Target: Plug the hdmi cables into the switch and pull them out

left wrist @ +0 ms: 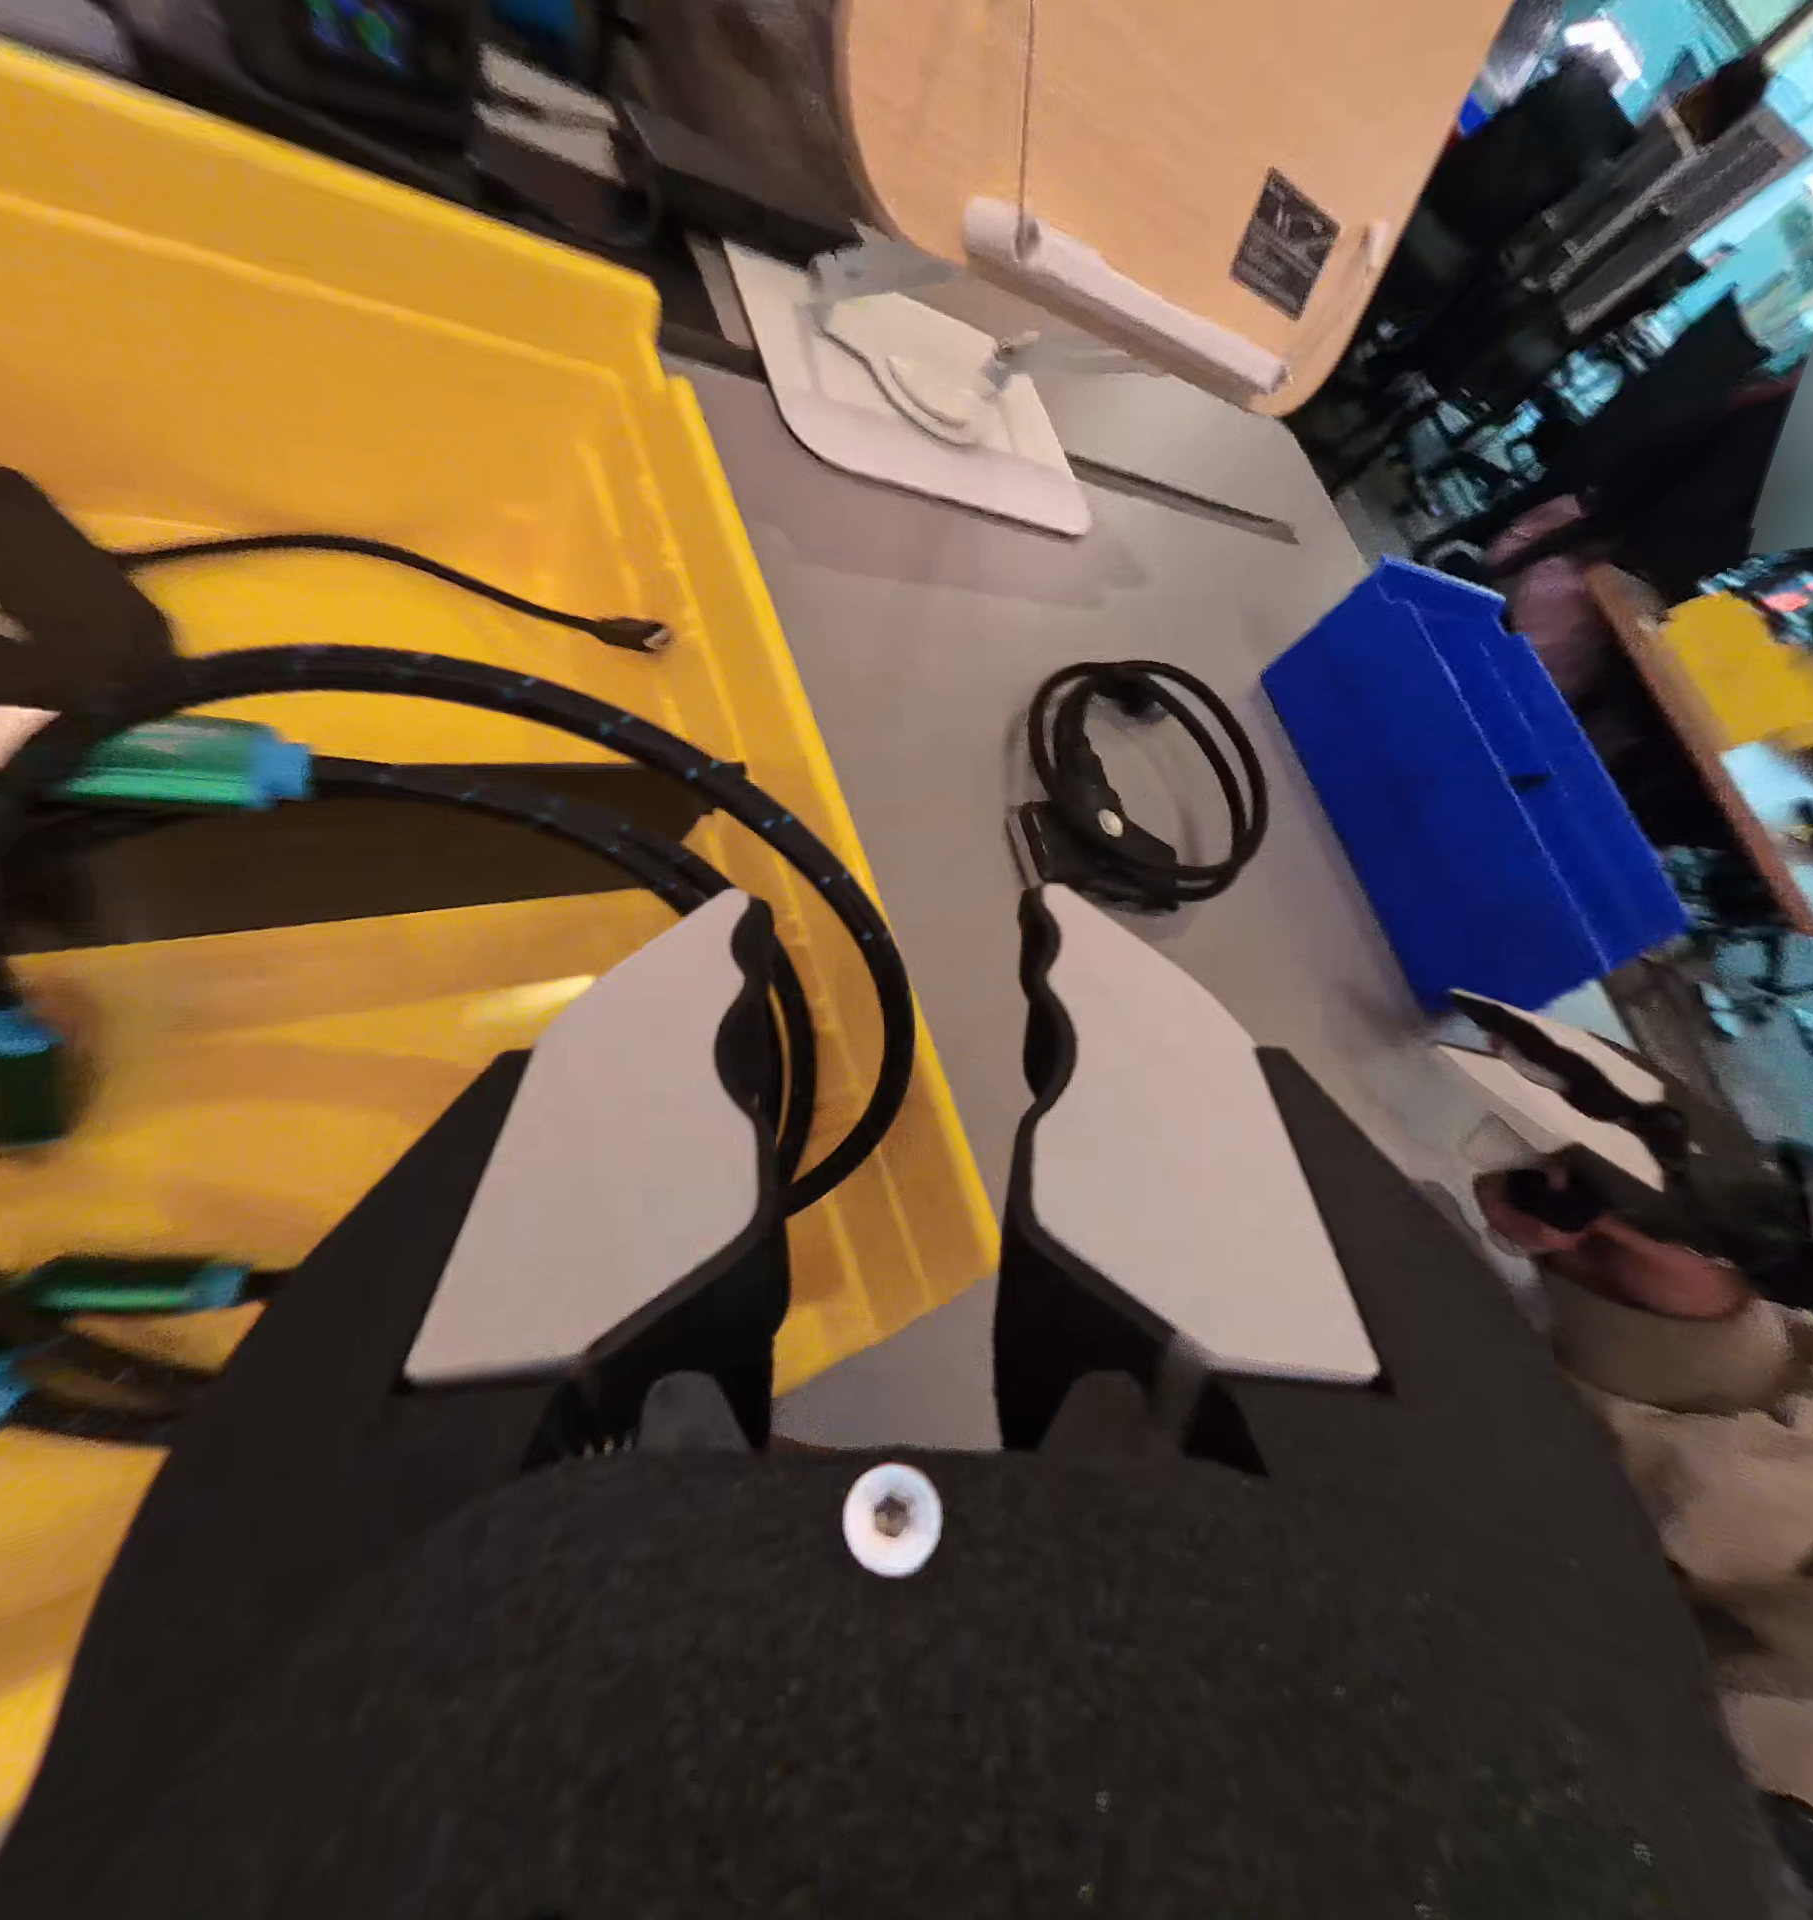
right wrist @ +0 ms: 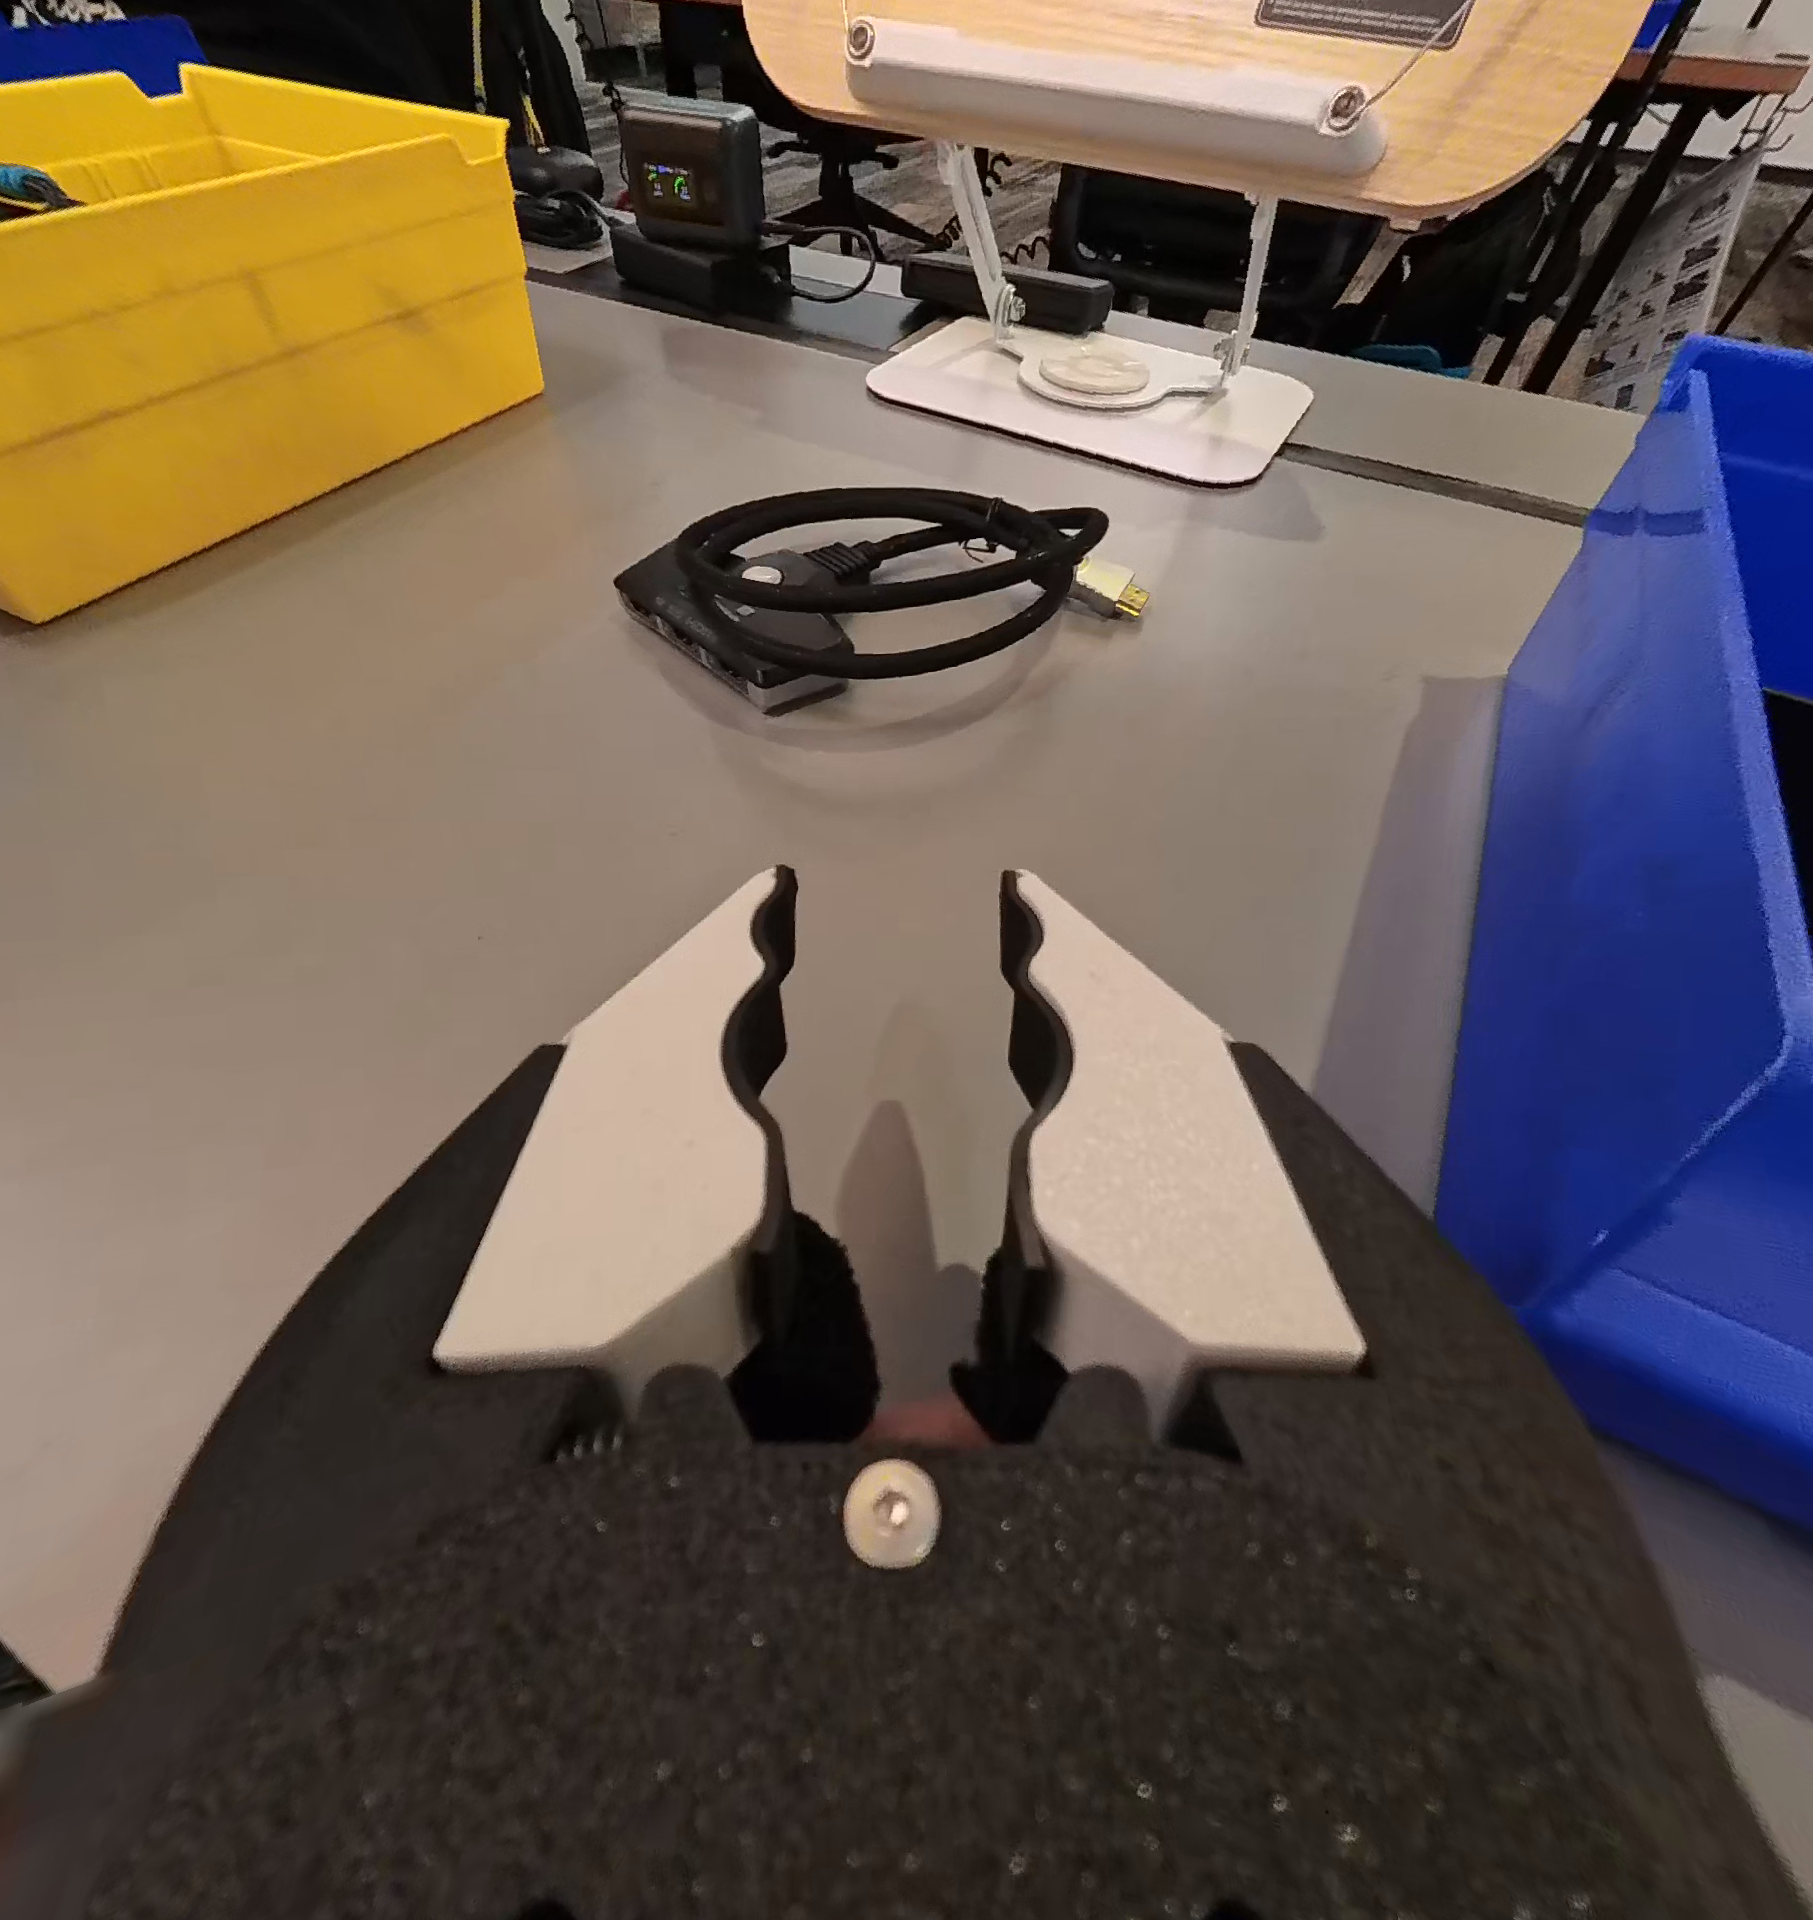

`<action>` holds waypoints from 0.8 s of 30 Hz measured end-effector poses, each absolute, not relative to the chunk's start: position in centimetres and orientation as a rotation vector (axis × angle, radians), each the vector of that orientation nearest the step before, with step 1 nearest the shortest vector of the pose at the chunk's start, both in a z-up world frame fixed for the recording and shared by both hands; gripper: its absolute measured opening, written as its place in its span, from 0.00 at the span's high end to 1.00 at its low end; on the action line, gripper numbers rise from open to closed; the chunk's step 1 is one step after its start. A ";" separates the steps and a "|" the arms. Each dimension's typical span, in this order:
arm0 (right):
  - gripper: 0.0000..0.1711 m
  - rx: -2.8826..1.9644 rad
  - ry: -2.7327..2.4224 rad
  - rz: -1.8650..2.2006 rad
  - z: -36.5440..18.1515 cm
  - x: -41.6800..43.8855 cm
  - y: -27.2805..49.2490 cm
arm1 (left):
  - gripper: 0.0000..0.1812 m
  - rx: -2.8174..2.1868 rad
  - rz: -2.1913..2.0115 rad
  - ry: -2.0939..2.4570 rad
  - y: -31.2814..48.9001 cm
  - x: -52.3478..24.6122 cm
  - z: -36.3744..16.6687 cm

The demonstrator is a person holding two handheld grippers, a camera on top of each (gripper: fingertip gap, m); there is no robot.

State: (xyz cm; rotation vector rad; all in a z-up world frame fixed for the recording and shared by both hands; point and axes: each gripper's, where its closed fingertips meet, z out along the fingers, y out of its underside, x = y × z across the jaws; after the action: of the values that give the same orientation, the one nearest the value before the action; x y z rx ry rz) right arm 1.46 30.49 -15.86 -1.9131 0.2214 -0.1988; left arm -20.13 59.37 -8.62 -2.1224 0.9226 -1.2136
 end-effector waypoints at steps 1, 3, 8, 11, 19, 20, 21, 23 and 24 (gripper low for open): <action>0.78 -1.914 0.223 -0.197 -15.9 1.5 30.5 | 0.79 -2.163 -1.222 0.933 59.4 -19.6 -9.5; 0.78 -1.918 0.226 -0.199 -16.0 1.7 30.4 | 0.92 -2.215 -1.209 0.964 59.2 -19.0 -10.7; 0.78 -1.913 0.253 -0.204 -16.0 2.3 29.8 | 0.95 -2.191 -1.044 0.955 59.8 -22.5 -9.4; 0.78 -1.916 0.252 -0.208 -16.0 2.3 29.8 | 0.95 -2.147 -0.902 0.946 60.2 -25.5 -7.5; 0.78 -1.936 0.198 -0.228 -16.3 1.4 30.3 | 0.96 -1.989 -0.895 1.246 56.0 -25.7 -3.7; 0.78 -1.937 0.199 -0.224 -16.3 1.4 30.3 | 0.97 -1.979 -0.938 1.269 55.4 -25.4 -3.5; 0.78 -1.936 0.201 -0.222 -16.3 1.4 30.3 | 0.97 -1.973 -0.992 1.290 54.7 -25.1 -3.3; 0.78 -1.933 0.206 -0.219 -16.3 1.6 30.2 | 0.97 -1.968 -1.180 1.300 53.2 -24.6 -2.8; 0.78 -1.932 0.209 -0.218 -16.2 1.6 30.2 | 0.97 -1.990 -1.203 1.297 53.1 -24.6 -3.0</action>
State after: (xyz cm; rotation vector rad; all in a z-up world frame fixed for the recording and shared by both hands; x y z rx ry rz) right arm 1.59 30.20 -16.24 -1.9317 0.2087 -0.2176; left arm -24.60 53.08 -3.03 -1.9899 1.2973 -1.2033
